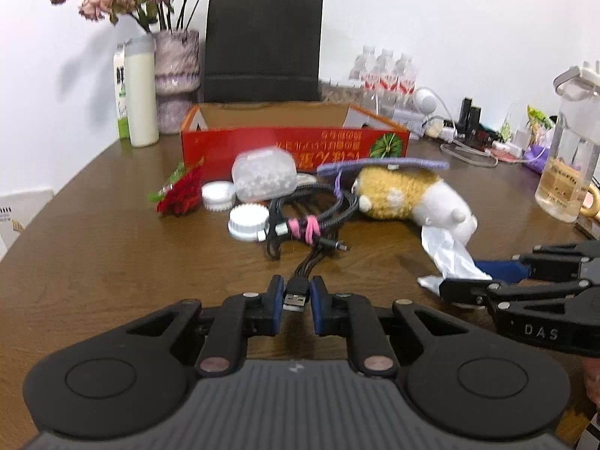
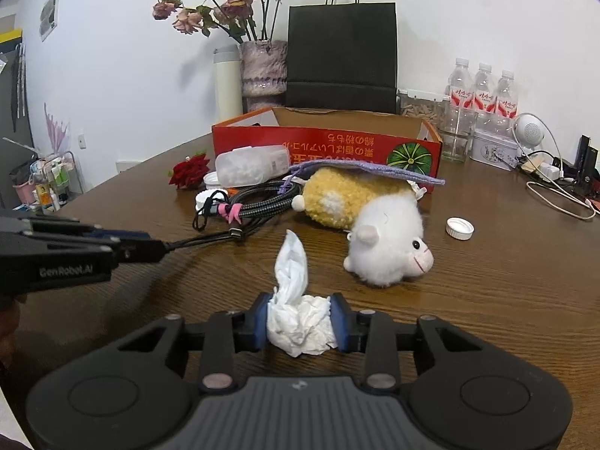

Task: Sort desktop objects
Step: 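Grasp the black USB cable by its plug with the left gripper, then lift the cable with the left gripper while the right carries the tissue to the box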

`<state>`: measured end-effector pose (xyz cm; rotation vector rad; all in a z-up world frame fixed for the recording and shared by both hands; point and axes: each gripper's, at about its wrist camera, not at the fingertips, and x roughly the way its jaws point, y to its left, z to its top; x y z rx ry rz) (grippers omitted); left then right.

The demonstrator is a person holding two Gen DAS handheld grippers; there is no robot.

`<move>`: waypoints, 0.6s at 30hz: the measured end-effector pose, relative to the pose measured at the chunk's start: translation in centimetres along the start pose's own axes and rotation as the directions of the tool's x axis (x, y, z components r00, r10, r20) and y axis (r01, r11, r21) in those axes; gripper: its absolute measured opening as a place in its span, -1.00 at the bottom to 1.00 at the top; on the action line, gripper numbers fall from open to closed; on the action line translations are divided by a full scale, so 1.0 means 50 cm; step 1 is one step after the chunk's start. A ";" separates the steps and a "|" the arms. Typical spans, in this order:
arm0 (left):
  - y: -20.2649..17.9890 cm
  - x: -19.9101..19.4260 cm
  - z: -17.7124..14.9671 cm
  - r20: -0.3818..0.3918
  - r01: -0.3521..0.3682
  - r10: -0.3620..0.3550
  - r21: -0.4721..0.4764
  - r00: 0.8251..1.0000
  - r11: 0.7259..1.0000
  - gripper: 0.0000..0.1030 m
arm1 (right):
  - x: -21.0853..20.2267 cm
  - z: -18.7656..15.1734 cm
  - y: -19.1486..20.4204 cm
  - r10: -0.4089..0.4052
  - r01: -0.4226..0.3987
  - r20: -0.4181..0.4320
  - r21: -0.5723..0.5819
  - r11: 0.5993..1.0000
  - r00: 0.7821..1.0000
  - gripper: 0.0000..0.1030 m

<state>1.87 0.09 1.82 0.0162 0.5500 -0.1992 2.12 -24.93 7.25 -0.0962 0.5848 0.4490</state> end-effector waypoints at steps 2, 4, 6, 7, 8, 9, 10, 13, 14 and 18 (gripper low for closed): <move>0.000 -0.010 0.006 0.027 -0.002 0.002 -0.003 1.000 1.000 -0.71 | -0.007 0.000 -0.001 0.003 -0.003 0.010 0.004 1.000 1.000 -0.58; 0.001 -0.021 0.014 0.060 -0.003 0.003 -0.010 0.998 1.000 -0.71 | -0.014 0.003 -0.002 0.004 -0.004 0.026 0.009 1.000 1.000 -0.66; -0.001 -0.030 0.023 0.091 -0.005 0.006 -0.012 0.996 1.000 -0.71 | -0.021 0.007 -0.004 0.001 -0.002 0.044 0.011 1.000 0.999 -0.68; -0.001 -0.034 0.028 0.107 -0.007 0.008 -0.015 0.994 1.000 -0.71 | -0.023 0.009 -0.005 -0.002 0.002 0.050 0.012 1.000 0.999 -0.68; 0.000 -0.038 0.033 0.120 -0.005 0.007 -0.018 0.993 1.000 -0.71 | -0.026 0.012 -0.005 -0.006 0.006 0.059 0.014 1.000 0.998 -0.69; 0.001 -0.042 0.038 0.134 -0.003 0.005 -0.022 0.991 1.000 -0.71 | -0.029 0.015 -0.006 -0.008 0.007 0.068 0.013 1.000 0.998 -0.69; 0.001 -0.046 0.045 0.149 -0.004 0.007 -0.021 0.989 1.000 -0.71 | -0.032 0.019 -0.007 -0.009 0.008 0.076 0.012 1.000 0.997 -0.70; -0.003 -0.059 0.063 0.197 -0.003 0.006 -0.016 0.980 1.000 -0.71 | -0.041 0.032 -0.006 -0.015 0.014 0.103 0.007 1.000 0.995 -0.70; -0.003 -0.063 0.069 0.213 -0.002 0.005 -0.015 0.977 1.000 -0.71 | -0.044 0.037 -0.007 -0.015 0.015 0.112 0.006 1.000 0.994 -0.70; -0.008 -0.076 0.097 0.274 0.002 0.000 -0.006 0.962 1.000 -0.71 | -0.054 0.059 -0.003 -0.022 0.022 0.149 0.000 1.000 0.989 -0.70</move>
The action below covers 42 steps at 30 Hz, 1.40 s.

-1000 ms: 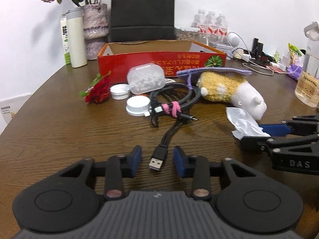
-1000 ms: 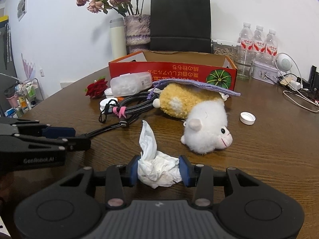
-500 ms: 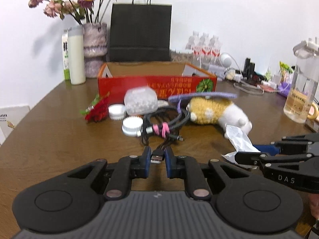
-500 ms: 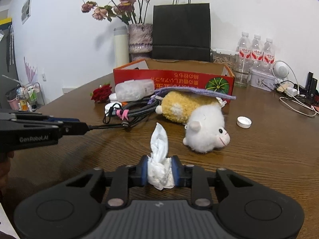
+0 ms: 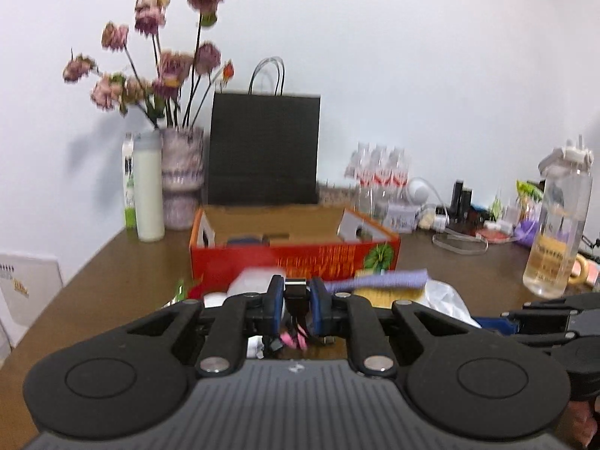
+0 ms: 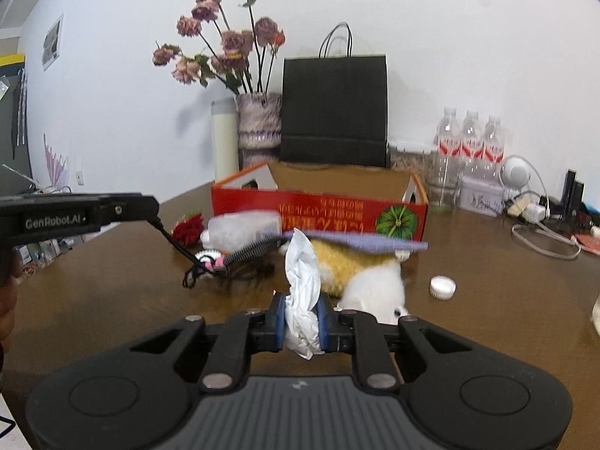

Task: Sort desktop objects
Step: 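Lift the cable with the left gripper while the right carries the tissue to the box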

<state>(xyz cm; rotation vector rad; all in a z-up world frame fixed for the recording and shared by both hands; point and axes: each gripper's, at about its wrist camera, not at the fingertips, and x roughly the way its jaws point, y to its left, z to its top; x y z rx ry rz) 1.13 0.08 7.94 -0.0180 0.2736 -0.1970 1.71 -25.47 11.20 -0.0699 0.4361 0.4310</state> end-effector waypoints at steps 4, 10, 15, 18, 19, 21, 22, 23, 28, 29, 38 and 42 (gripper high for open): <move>-0.002 0.001 0.030 0.052 0.011 -0.011 -0.002 0.999 1.000 -0.71 | -0.006 0.023 0.005 -0.004 0.004 0.036 -0.007 1.000 0.999 -0.70; -0.004 0.008 0.074 0.115 0.025 -0.024 -0.004 0.993 1.000 -0.71 | -0.008 0.064 0.002 -0.010 0.011 0.088 -0.009 1.000 0.996 -0.70; -0.001 0.027 0.106 0.138 0.050 -0.047 -0.020 0.989 0.999 -0.71 | 0.000 0.103 -0.001 -0.006 0.008 0.129 -0.015 1.000 0.992 -0.70; -0.001 0.038 0.125 0.159 0.075 -0.069 -0.029 0.985 0.997 -0.71 | 0.009 0.127 -0.002 -0.001 0.003 0.148 -0.016 1.000 0.989 -0.70; -0.002 0.040 0.133 0.168 0.085 -0.078 -0.032 0.983 0.996 -0.71 | 0.012 0.134 -0.002 0.001 0.001 0.154 -0.017 1.000 0.988 -0.70; -0.004 0.043 0.146 0.188 0.096 -0.088 -0.032 0.978 0.995 -0.71 | 0.018 0.147 -0.003 0.005 -0.002 0.169 -0.020 1.000 0.986 -0.70; -0.006 0.044 0.153 0.200 0.103 -0.095 -0.031 0.975 0.994 -0.71 | 0.020 0.154 -0.003 0.007 -0.003 0.177 -0.022 1.000 0.984 -0.70; -0.008 0.044 0.160 0.212 0.108 -0.099 -0.029 0.972 0.994 -0.71 | 0.022 0.161 -0.004 0.009 -0.004 0.185 -0.024 1.000 0.983 -0.70; -0.011 0.050 0.196 0.257 0.119 -0.107 -0.031 0.961 0.992 -0.71 | 0.033 0.193 -0.008 0.007 0.001 0.219 -0.035 0.999 0.976 -0.70; -0.011 0.050 0.202 0.264 0.118 -0.107 -0.029 0.959 0.993 -0.71 | 0.035 0.200 -0.009 0.004 0.004 0.225 -0.035 0.999 0.974 -0.70; -0.010 0.072 0.250 0.303 0.133 -0.118 -0.030 0.946 0.991 -0.71 | 0.050 0.256 -0.027 0.000 0.010 0.279 -0.035 0.999 0.960 -0.70; -0.011 0.074 0.249 0.315 0.131 -0.116 -0.024 0.942 0.991 -0.71 | 0.064 0.262 -0.032 0.012 -0.003 0.282 -0.032 0.999 0.959 -0.70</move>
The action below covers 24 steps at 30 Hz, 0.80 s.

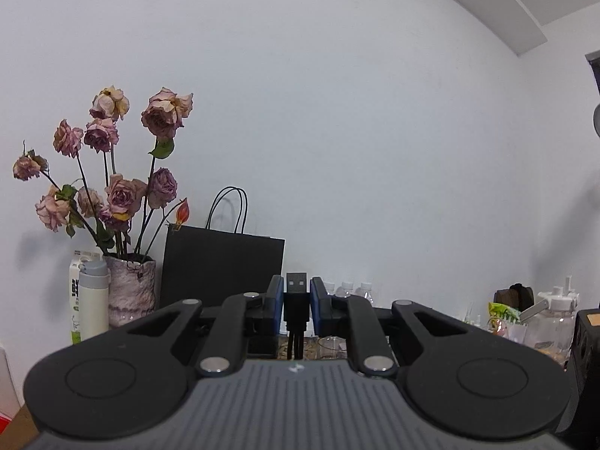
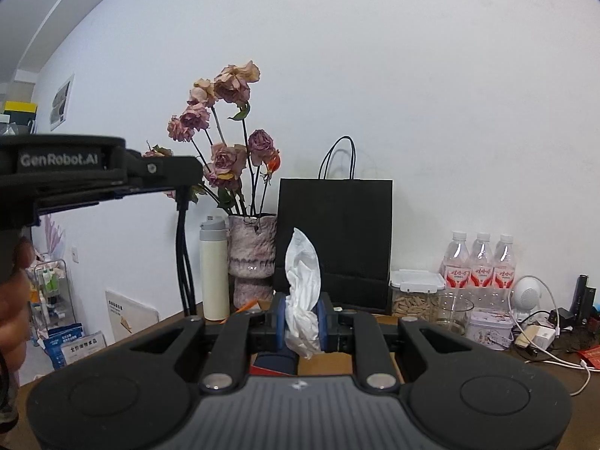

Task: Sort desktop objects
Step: 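Lift the cable with the left gripper while the right carries the tissue to the box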

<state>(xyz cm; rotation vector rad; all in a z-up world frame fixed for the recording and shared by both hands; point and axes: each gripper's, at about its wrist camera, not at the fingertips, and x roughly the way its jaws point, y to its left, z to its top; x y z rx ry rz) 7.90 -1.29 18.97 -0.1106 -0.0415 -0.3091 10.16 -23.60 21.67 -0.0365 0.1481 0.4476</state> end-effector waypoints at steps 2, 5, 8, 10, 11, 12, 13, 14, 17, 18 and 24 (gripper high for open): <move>0.005 0.013 -0.006 -0.018 -0.008 0.008 -0.001 1.000 1.000 -0.71 | 0.009 -0.005 -0.006 0.002 -0.002 -0.007 0.006 1.000 1.000 -0.70; 0.014 0.035 -0.025 -0.064 -0.009 0.009 -0.014 0.998 1.000 -0.71 | 0.021 -0.013 -0.017 0.001 0.000 -0.022 0.024 1.000 1.000 -0.70; 0.016 0.051 -0.059 -0.126 -0.009 0.007 -0.013 0.992 1.000 -0.71 | 0.027 -0.024 -0.023 0.002 -0.001 -0.037 0.033 0.999 0.999 -0.70; 0.021 0.050 -0.062 -0.131 -0.008 0.004 -0.030 0.991 1.000 -0.71 | 0.028 -0.029 -0.024 0.003 -0.002 -0.044 0.033 0.999 0.999 -0.70; 0.021 0.042 -0.054 -0.112 -0.008 0.004 -0.031 0.994 0.999 -0.71 | 0.028 -0.030 -0.024 0.004 -0.002 -0.046 0.034 0.999 0.999 -0.70; 0.021 0.033 -0.042 -0.086 -0.007 0.004 -0.025 0.996 1.000 -0.71 | 0.027 -0.030 -0.024 0.003 -0.002 -0.046 0.034 0.999 0.999 -0.70; 0.018 0.021 -0.029 -0.059 -0.007 0.006 -0.015 0.998 1.000 -0.71 | 0.026 -0.031 -0.024 0.003 -0.001 -0.046 0.034 0.999 0.999 -0.70; 0.014 0.012 -0.015 -0.038 -0.008 0.008 -0.003 0.999 1.000 -0.71 | 0.024 -0.031 -0.024 0.002 0.000 -0.045 0.034 0.999 0.999 -0.70; 0.005 0.000 0.009 -0.013 -0.009 0.009 0.023 1.000 1.000 -0.71 | 0.018 -0.029 -0.024 -0.003 0.004 -0.041 0.039 0.999 0.999 -0.70; 0.002 -0.002 0.012 -0.010 -0.010 0.010 0.027 1.000 1.000 -0.71 | 0.015 -0.027 -0.023 -0.003 0.005 -0.037 0.040 0.999 0.999 -0.70; 0.000 -0.001 0.018 0.002 -0.015 0.015 0.019 1.000 1.000 -0.71 | 0.004 -0.010 -0.019 -0.007 0.008 -0.013 0.036 0.999 1.000 -0.70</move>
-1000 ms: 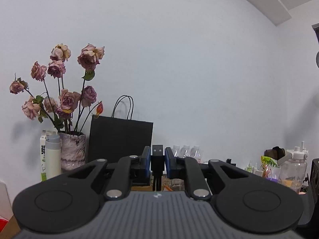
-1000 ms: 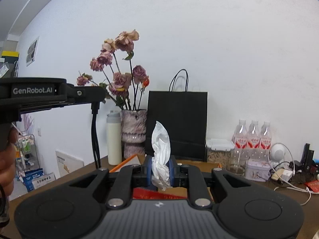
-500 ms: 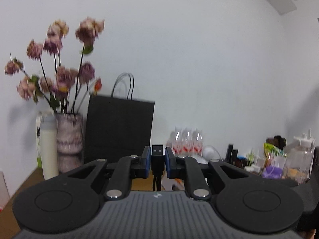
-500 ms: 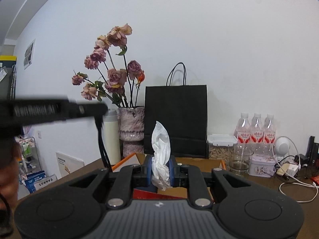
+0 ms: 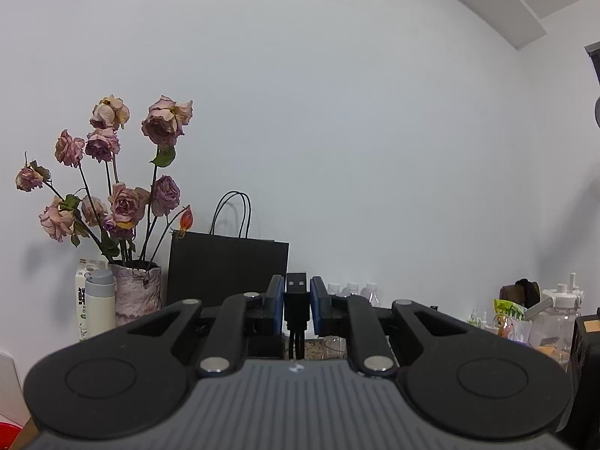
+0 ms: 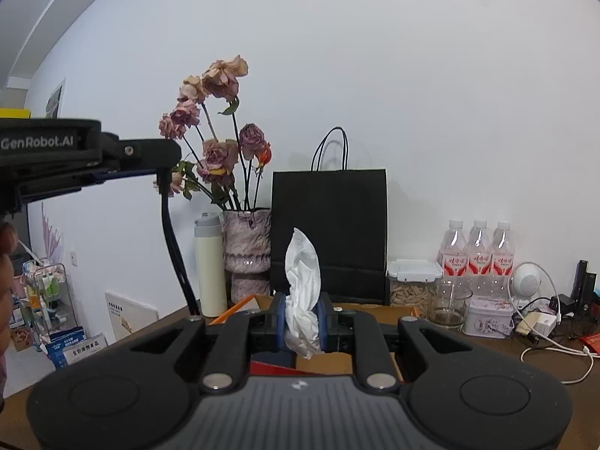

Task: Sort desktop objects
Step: 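Lift the cable with the left gripper while the right carries the tissue to the box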

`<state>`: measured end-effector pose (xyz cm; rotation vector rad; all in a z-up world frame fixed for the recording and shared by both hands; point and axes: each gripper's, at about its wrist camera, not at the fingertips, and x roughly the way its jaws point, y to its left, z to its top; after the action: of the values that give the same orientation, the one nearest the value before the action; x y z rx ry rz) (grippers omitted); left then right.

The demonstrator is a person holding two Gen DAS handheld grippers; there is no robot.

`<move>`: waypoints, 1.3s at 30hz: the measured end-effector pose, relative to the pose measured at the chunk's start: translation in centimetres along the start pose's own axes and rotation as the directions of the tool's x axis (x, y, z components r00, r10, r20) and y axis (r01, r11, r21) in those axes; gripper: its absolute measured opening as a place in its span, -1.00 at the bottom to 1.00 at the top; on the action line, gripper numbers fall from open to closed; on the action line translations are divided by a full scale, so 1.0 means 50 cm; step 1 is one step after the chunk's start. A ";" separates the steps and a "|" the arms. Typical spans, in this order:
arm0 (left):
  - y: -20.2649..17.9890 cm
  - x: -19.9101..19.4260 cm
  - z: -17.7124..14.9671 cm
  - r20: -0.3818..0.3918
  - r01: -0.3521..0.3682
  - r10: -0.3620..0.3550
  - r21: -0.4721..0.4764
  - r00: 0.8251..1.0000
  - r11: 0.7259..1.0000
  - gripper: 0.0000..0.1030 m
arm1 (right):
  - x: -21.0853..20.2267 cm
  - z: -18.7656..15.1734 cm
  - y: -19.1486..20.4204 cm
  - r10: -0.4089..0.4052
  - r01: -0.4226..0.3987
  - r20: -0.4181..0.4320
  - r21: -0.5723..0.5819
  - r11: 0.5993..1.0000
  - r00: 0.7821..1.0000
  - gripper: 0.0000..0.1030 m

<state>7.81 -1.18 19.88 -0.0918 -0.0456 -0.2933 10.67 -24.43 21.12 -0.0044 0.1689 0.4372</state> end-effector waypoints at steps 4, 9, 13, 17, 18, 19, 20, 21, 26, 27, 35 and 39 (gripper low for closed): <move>0.004 0.015 0.004 0.013 -0.002 0.002 -0.007 1.000 1.000 -0.71 | 0.008 0.013 -0.006 -0.009 0.009 0.012 0.003 1.000 1.000 -0.70; 0.015 0.054 0.001 0.019 -0.012 0.012 -0.020 1.000 1.000 -0.71 | 0.043 0.026 -0.023 -0.021 0.021 0.011 0.014 1.000 1.000 -0.70; 0.030 0.101 -0.003 0.034 -0.026 0.027 -0.035 0.999 0.999 -0.71 | 0.087 0.034 -0.040 -0.025 0.025 0.001 0.025 0.999 1.000 -0.70; 0.047 0.158 -0.026 0.021 -0.041 0.042 -0.052 0.999 0.998 -0.71 | 0.146 0.034 -0.061 -0.021 0.022 -0.020 0.042 0.999 1.000 -0.70; 0.053 0.171 -0.034 0.015 -0.042 0.042 -0.057 0.999 0.998 -0.71 | 0.163 0.033 -0.067 -0.020 0.021 -0.030 0.046 0.999 0.999 -0.70; 0.059 0.187 -0.044 0.009 -0.044 0.044 -0.062 0.999 0.997 -0.71 | 0.178 0.031 -0.072 -0.019 0.021 -0.039 0.048 0.999 0.999 -0.70; 0.065 0.200 -0.052 0.004 -0.048 0.048 -0.065 0.999 0.997 -0.71 | 0.195 0.029 -0.077 -0.018 0.020 -0.049 0.048 0.999 0.999 -0.70; 0.071 0.213 -0.061 -0.001 -0.052 0.052 -0.069 0.999 0.996 -0.71 | 0.213 0.028 -0.082 -0.019 0.022 -0.057 0.047 0.999 0.998 -0.70; 0.102 0.289 -0.093 -0.054 -0.078 0.074 -0.062 0.996 0.995 -0.71 | 0.296 0.020 -0.102 -0.023 0.027 -0.103 0.043 0.999 0.994 -0.70; 0.108 0.300 -0.096 -0.058 -0.085 0.081 -0.058 0.995 0.995 -0.71 | 0.314 0.018 -0.106 -0.021 0.026 -0.114 0.044 0.999 0.993 -0.70; 0.147 0.372 -0.122 -0.068 -0.140 0.137 -0.035 0.988 0.990 -0.71 | 0.421 0.004 -0.126 -0.036 0.042 -0.169 0.032 0.999 0.985 -0.70; 0.163 0.406 -0.151 -0.112 -0.181 0.177 -0.023 0.978 0.983 -0.71 | 0.447 -0.014 -0.133 -0.042 0.051 -0.214 0.035 0.998 0.976 -0.70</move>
<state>29.81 0.03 12.87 -0.1121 0.0759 -0.1188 33.28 -21.08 16.59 -0.0159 0.3880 0.3861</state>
